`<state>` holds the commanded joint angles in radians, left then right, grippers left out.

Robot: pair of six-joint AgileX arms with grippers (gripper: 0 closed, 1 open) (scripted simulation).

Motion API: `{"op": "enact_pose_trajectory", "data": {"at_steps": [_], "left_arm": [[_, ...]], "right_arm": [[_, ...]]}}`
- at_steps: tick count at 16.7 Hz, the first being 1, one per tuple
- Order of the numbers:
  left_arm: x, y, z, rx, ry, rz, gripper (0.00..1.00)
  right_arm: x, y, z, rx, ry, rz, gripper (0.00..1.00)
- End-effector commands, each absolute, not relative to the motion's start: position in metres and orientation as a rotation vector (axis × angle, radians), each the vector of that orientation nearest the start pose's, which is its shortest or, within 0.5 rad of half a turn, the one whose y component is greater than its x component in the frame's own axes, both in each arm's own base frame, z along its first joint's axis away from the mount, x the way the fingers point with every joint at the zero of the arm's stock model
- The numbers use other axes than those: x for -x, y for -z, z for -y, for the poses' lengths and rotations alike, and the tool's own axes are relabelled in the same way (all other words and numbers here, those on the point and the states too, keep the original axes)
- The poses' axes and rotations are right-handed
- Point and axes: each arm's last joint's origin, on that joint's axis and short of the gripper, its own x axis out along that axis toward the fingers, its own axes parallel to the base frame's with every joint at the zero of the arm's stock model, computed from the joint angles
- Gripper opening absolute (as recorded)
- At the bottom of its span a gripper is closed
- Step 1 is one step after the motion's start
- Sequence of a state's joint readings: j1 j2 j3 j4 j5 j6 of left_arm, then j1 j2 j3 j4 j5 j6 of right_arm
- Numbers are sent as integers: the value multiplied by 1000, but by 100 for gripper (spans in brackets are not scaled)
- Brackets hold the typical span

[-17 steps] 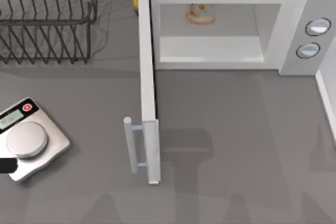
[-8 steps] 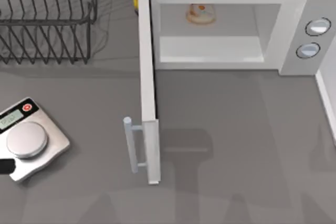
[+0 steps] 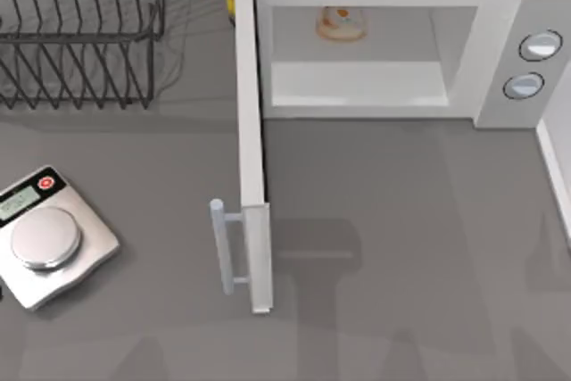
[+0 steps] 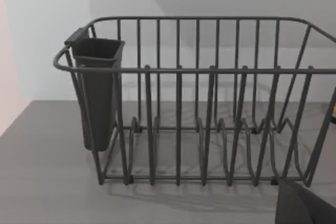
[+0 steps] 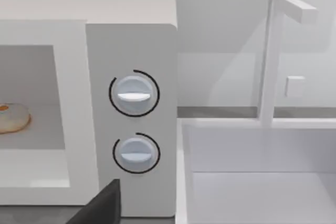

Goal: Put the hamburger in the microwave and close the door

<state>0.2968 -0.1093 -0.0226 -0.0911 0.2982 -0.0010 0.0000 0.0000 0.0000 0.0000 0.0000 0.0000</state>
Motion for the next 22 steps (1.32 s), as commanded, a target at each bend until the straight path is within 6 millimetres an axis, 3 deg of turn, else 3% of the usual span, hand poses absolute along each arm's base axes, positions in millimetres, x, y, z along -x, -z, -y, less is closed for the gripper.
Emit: {"op": "enact_pose_trajectory", "data": {"at_steps": [9,14,18,22], "left_arm": [[-96,-155,-21,8,5,-6,0],[-101,-189,-8,130,43,-150,0],[-126,-217,12,205,55,-427,0],[-161,-233,52,149,38,-678,0]], "right_arm": [[-106,-160,1,0,0,0,100],[-106,-160,1,0,0,0,100],[-106,-160,1,0,0,0,100],[-106,-160,1,0,0,0,100]]}}
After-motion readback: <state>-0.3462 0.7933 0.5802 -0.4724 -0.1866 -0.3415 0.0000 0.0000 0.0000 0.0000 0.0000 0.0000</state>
